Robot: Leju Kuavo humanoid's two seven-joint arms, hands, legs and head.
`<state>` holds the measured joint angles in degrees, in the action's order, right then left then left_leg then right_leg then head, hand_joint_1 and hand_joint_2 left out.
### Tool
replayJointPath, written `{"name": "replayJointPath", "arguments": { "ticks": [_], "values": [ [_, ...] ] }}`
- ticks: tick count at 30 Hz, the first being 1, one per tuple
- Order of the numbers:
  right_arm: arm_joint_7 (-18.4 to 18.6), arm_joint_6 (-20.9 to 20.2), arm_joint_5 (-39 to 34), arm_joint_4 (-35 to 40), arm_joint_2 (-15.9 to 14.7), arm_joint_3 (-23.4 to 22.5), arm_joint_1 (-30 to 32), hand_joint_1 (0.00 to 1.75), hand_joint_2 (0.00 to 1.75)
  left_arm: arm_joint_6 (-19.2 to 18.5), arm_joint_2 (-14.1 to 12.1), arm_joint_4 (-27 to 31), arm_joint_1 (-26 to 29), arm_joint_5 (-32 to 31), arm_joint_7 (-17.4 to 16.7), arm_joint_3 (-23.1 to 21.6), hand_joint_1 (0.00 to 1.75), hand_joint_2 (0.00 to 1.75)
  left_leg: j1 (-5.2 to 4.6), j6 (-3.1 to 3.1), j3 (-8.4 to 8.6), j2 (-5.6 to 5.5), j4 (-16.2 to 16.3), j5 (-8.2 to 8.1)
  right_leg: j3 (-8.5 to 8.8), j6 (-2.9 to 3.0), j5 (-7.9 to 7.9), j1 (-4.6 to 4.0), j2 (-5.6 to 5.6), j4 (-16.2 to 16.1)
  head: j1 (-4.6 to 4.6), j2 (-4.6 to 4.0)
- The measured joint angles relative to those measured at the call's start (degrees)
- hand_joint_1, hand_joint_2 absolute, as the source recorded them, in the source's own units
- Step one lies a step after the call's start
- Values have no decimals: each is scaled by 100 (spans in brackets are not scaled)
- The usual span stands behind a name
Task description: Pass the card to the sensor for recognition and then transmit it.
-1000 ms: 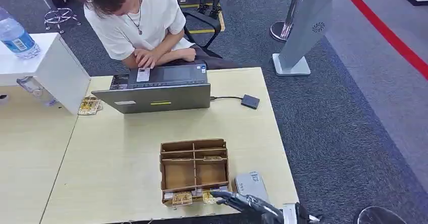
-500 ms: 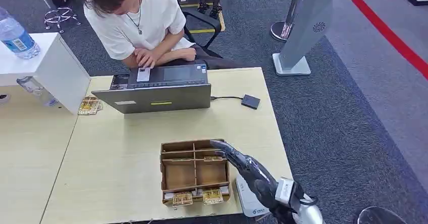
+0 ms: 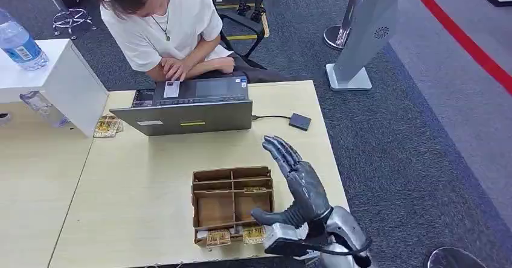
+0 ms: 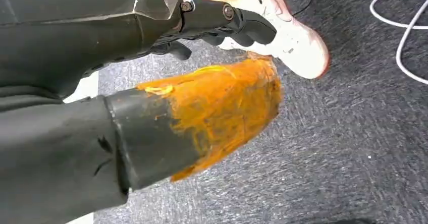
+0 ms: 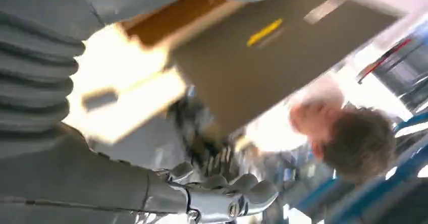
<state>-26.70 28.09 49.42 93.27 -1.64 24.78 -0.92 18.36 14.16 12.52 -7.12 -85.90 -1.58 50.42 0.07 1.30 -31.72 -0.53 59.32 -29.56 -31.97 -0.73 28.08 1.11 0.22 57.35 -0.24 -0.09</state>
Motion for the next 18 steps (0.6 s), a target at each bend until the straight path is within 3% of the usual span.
{"name": "replayJointPath", "arguments": {
  "ticks": [2, 7, 18],
  "values": [
    [261, 525, 730, -116, 0, 152, -28, 0, 175, -2, 7, 0, -5, -20, -30, -7, 0, 0, 0, 0, 0, 0, 0, 0, 0, 0, 0, 0, 1, 0, 0, 0],
    [744, 990, 1817, -398, -9, 455, -150, 0, 175, -24, 57, 0, -16, -66, -74, -15, 0, 0, 0, 0, 0, 1, 0, 0, -1, 0, 0, 0, 1, -1, 0, 0],
    [1078, 1034, 2387, -721, -133, 881, -345, 0, 175, -50, 157, 0, -52, -66, -74, -17, 0, 0, 0, 0, 1, 0, 1, 0, -1, 0, 0, 0, 1, -1, 0, 0]
  ]
}}
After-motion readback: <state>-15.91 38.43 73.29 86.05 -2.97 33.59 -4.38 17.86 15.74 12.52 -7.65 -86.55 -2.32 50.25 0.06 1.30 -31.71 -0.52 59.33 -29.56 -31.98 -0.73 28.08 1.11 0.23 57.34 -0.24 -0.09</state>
